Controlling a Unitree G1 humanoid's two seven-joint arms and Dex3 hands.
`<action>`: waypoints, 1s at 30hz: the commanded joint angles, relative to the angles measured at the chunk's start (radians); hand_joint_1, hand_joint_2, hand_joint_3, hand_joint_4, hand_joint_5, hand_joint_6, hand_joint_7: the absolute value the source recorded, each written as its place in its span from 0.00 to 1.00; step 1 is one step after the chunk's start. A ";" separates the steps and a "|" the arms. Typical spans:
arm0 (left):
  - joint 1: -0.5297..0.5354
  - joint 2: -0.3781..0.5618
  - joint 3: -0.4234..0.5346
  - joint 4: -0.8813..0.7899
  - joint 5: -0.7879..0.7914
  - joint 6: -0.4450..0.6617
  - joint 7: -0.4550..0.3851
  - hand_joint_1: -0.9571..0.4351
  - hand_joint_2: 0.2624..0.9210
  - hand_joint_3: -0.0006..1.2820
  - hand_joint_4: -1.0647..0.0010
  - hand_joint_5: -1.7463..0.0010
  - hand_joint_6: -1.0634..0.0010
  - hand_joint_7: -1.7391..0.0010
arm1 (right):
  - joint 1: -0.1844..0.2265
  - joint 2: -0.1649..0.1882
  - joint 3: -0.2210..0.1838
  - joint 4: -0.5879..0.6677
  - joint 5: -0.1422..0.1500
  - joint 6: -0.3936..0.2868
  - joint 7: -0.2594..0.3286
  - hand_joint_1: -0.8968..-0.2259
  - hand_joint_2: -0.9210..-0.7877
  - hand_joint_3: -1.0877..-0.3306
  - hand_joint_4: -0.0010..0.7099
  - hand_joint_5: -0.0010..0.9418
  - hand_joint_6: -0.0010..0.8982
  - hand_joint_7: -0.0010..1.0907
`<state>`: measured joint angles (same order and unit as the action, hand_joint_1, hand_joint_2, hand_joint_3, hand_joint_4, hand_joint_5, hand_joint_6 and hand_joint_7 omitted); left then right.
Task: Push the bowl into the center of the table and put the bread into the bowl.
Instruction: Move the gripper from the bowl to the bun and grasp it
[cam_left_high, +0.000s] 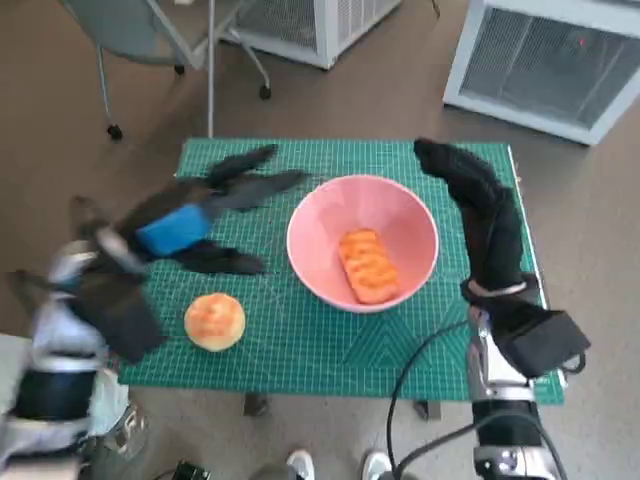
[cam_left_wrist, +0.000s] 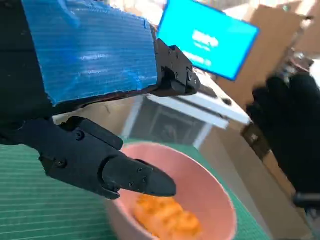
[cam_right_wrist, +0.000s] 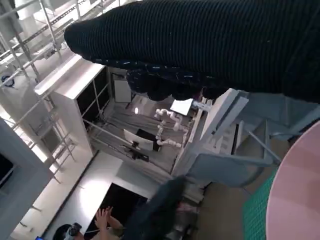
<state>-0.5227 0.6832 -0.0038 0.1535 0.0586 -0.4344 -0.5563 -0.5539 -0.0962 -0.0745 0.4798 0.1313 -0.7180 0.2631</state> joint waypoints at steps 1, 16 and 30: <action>0.071 0.059 0.050 -0.038 -0.035 0.033 -0.042 0.19 0.98 0.05 0.92 0.99 0.70 0.99 | -0.001 0.011 0.008 0.024 -0.008 0.001 -0.002 0.30 0.00 0.40 0.24 0.00 0.00 0.47; 0.203 0.182 0.074 -0.081 -0.112 0.226 -0.248 0.37 0.79 0.00 0.90 1.00 0.68 0.99 | -0.007 0.011 0.008 0.043 0.015 -0.004 0.024 0.31 0.00 0.40 0.24 0.00 0.00 0.47; 0.274 0.188 0.002 -0.223 0.029 0.386 -0.245 0.49 0.70 0.00 0.90 1.00 0.68 1.00 | -0.020 0.011 0.011 0.061 0.019 -0.002 0.040 0.32 0.00 0.40 0.24 0.00 0.00 0.47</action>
<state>-0.2679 0.8606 0.0210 -0.0345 0.0485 -0.0680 -0.8112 -0.5781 -0.0891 -0.0687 0.5262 0.1514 -0.7268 0.2928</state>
